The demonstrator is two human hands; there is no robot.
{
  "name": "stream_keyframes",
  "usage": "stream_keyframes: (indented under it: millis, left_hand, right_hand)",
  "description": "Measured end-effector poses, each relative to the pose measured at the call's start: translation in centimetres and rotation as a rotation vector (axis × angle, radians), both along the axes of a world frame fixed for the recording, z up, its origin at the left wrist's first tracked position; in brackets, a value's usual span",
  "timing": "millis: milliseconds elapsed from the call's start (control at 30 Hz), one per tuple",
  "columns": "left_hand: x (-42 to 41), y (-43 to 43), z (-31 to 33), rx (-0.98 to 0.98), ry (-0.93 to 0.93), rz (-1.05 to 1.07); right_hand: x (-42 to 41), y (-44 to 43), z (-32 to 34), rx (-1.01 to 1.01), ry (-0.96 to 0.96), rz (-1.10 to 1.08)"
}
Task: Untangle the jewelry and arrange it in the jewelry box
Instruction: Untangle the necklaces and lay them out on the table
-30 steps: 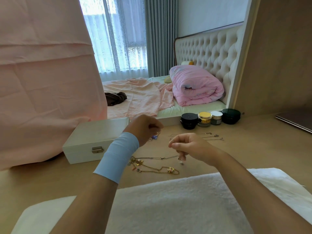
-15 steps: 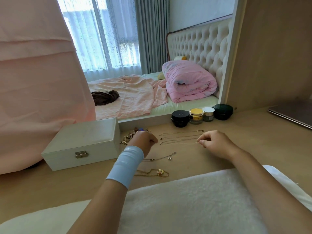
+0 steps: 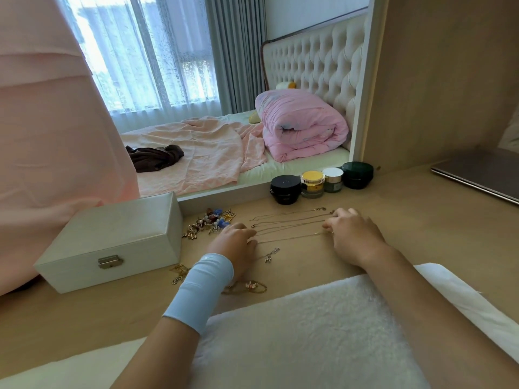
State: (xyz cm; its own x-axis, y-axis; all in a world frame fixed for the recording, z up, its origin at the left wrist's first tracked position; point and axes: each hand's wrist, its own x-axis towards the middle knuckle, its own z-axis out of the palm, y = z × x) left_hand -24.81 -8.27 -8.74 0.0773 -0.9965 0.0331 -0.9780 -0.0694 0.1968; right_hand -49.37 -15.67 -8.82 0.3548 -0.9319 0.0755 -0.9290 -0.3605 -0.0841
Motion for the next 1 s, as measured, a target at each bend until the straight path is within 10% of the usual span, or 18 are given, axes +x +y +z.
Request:
stream_keyframes:
  millis: [333,1000]
  left_hand:
    - [-1.5,1.5,-1.1,0.357,0.038,-0.119]
    - [-0.5,-1.5,-0.9,0.06,0.159,-0.115]
  right_hand:
    - [1.1,1.2,-1.4,0.377,0.049,0.022]
    - [1.3,-1.5,-1.3,0.223,-0.053,0.01]
